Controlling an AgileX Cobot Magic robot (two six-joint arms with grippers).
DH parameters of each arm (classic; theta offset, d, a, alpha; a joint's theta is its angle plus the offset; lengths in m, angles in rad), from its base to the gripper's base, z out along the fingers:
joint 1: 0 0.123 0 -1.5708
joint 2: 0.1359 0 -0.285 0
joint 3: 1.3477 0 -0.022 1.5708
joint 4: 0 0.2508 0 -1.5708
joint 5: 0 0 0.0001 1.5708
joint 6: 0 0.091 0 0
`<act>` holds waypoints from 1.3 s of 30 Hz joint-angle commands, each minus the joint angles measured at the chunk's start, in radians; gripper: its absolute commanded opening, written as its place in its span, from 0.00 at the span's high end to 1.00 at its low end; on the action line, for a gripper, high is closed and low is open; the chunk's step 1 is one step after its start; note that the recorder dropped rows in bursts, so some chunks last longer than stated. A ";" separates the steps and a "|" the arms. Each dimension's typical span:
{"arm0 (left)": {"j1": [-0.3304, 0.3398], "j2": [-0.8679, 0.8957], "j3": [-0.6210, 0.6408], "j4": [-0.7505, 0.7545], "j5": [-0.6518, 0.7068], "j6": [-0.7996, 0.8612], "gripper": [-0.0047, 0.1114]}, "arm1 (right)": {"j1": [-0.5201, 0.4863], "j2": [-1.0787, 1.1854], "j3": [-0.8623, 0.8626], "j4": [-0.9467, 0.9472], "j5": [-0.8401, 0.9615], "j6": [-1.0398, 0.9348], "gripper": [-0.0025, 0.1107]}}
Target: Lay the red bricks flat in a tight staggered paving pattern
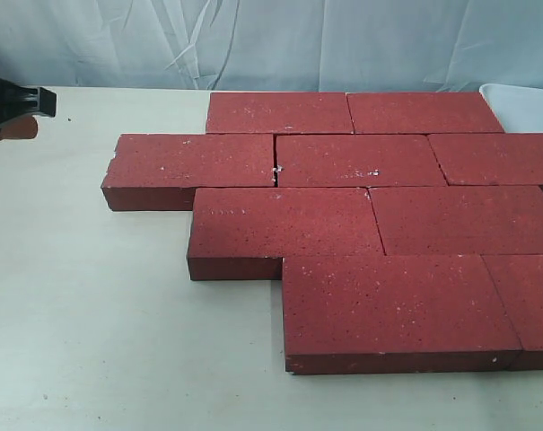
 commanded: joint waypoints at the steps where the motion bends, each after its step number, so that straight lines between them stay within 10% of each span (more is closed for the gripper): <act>1: -0.008 -0.053 0.004 -0.005 -0.005 0.006 0.96 | -0.004 -0.007 0.002 -0.002 -0.009 -0.003 0.98; 39: -0.008 -0.129 0.004 0.005 -0.001 0.010 0.96 | -0.068 -0.007 0.002 -0.004 -0.009 -0.003 0.98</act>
